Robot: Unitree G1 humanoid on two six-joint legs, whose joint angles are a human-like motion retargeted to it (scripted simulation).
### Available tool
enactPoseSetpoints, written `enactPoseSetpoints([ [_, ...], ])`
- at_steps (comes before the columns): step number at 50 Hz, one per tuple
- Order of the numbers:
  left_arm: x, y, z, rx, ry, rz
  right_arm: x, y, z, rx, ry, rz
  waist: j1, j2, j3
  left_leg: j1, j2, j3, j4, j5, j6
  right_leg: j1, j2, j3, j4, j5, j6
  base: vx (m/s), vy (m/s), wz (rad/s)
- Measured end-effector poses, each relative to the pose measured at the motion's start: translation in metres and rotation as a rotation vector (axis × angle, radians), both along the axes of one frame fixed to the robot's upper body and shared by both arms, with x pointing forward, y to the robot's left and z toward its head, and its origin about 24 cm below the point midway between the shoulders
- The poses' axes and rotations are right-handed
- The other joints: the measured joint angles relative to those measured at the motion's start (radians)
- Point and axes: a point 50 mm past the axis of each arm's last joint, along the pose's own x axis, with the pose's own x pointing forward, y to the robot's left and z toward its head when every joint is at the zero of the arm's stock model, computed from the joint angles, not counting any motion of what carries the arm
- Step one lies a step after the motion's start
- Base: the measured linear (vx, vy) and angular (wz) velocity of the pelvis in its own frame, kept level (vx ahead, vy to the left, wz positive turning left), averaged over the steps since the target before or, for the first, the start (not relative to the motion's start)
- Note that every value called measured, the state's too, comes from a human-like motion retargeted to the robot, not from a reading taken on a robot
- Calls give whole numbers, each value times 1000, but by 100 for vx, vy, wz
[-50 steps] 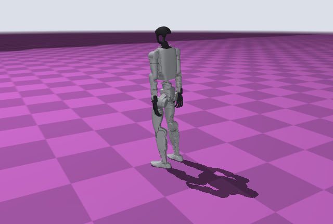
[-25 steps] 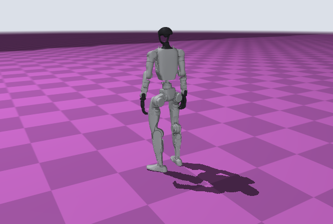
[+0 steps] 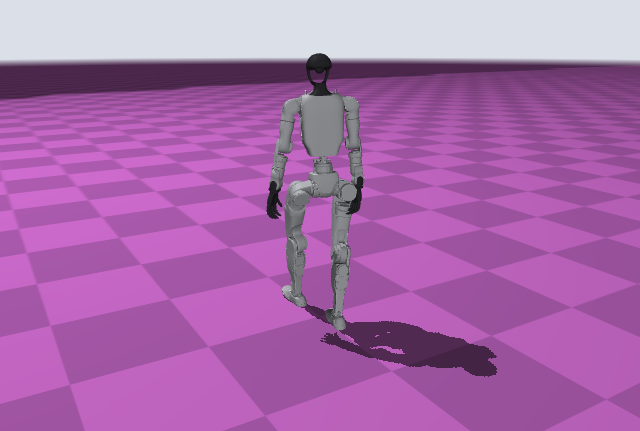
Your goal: Kungfu
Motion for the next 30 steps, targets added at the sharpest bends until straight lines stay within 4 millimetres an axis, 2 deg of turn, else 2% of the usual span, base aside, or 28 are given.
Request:
enactPoseSetpoints([
  [2, -15, 2, 0, 14, 51, 65, 1, 2, 0, 5, -5, 11, -5, 6, 15, -6, -30, -80, -62, 7, -19, 21, 11, 15, 2, -13, -3, 42, -11, -45],
  [3, -22, 3, 0, 17, 78, 101, 2, 3, 0, 7, -8, 16, -48, 15, 17, -3, -55, -150, -84, -3, -26, 25, 19, -12, -3, -21, -3, 44, -8, -17],
  [4, -31, 2, -1, 17, 107, 146, 1, 4, 0, 10, -8, 25, -37, 8, 25, -1, -57, -148, -94, 5, -23, 36, 18, 18, 6, -29, -3, 54, -9, -106],
  [5, -41, 1, 0, 17, 137, 194, -1, 5, 0, 13, -5, 36, 2, -7, 35, 0, -47, -110, -96, 23, -16, 51, 12, 75, 21, -36, -3, 55, -11, -160],
  [8, -63, -3, 1, -8, 211, 292, -6, 8, 0, 24, 6, 49, -20, -14, 32, 22, -49, -149, -66, 82, 26, 64, 18, 84, 38, -52, 16, 53, -6, -64],
  [10, -78, -7, 2, -11, 259, 335, -14, 10, 0, 26, 28, 54, -39, -25, 20, 55, -48, -129, -75, 76, 54, 72, 13, 71, 56, -51, 53, 59, -4, -29],
  [12, -92, -11, 4, -13, 306, 359, -27, 13, 1, 20, 66, 49, -54, -47, -1, 90, -57, -116, -73, 34, 57, 78, -7, 59, 79, -5, 125, 74, -5, -29],
  [14, -99, -12, 5, -18, 340, 366, -37, 17, 2, 15, 99, 33, -70, -64, -20, 104, -65, -95, -65, 4, 49, 71, -22, 61, 109, 82, 212, 66, -4, -39],
  [17, -94, -12, 4, -18, 339, 331, -42, 19, 3, 24, 105, -30, -29, -70, -30, 163, -55, -47, -82, -51, 58, 55, -37, 120, 174, 255, 371, 53, -5, -91],
  [20, -80, -11, 1, -8, 277, 290, -39, 18, 2, 50, 84, -86, -4, -40, -35, 224, -17, -24, -99, -114, 66, 12, 2, 158, 291, 399, 520, 54, -12, -84],
  [23, -67, 0, 2, -3, 235, 247, -30, 20, 1, 38, 46, -109, 86, -26, -34, 304, 60, 110, -129, -139, 40, -67, 68, 159, 504, 468, 520, 62, -22, -222],
  [25, -58, 7, 2, 5, 248, 168, -22, 20, 0, 13, 4, -136, 173, -13, -29, 364, 66, 226, -165, -140, 51, -140, 41, 194, 641, 401, 520, 52, 21, -252],
  [26, -53, 13, 3, 22, 261, 104, -19, 20, -1, 0, -19, -152, 179, -4, -27, 387, 63, 240, -173, -149, 51, -170, 23, 171, 664, 364, 492, 39, 23, -62],
  [27, -47, 19, 5, 48, 272, 40, -14, 19, -1, -10, -42, -165, 148, 7, -27, 404, 57, 214, -174, -163, 52, -194, 3, 112, 669, 329, 463, 38, 6, 200],
  [30, -27, 37, 9, 166, 258, -102, 2, 20, -2, -16, -124, -161, -139, 45, -23, 388, 28, -63, -124, -223, 57, -226, -75, -213, 573, 239, 395, 38, -15, 362],
])
